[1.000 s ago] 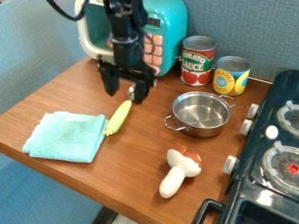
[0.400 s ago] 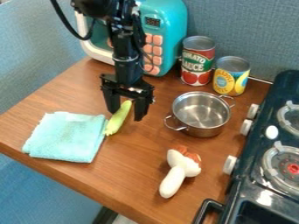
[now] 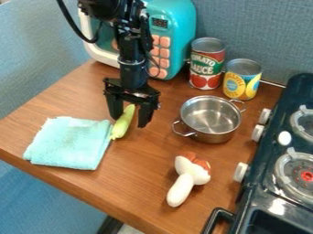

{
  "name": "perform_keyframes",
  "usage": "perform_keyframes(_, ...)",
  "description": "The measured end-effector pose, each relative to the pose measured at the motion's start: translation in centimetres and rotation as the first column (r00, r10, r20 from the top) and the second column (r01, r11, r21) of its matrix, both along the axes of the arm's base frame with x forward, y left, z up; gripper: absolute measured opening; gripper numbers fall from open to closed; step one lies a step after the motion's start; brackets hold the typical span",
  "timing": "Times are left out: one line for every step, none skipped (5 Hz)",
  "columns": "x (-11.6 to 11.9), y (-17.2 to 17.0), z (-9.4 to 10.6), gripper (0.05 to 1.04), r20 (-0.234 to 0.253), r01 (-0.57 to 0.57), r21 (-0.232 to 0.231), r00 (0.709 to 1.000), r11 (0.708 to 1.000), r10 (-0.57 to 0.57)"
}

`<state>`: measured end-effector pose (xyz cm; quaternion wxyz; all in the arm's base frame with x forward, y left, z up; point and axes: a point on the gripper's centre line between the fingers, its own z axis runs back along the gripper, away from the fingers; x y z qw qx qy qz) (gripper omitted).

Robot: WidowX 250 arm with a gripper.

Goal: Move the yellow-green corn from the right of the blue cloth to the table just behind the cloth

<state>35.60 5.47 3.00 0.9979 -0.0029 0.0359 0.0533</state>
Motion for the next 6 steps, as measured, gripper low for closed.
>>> perform_keyframes(0.07, 0.30, -0.67, 1.001, -0.028, -0.004, 0.014, 1.000, 1.000, 0.004)
perform_keyframes(-0.13, 0.28, -1.26, 1.000, -0.051, -0.014, 0.009, 0.999, 1.000, 0.015)
perform_keyframes(0.14, 0.32, -1.34, 0.944, -0.051, -0.023, 0.011, 0.998, 1.000, 0.024)
perform_keyframes(0.30, 0.37, -1.32, 0.700, -0.042, -0.030, 0.014, 0.999, 0.999, 0.031)
perform_keyframes(0.48, 0.46, -1.34, 0.459, -0.030, -0.039, 0.020, 0.999, 0.999, 0.039)
perform_keyframes(0.33, 0.48, -1.30, 0.453, -0.024, -0.061, 0.026, 0.998, 0.998, 0.062)
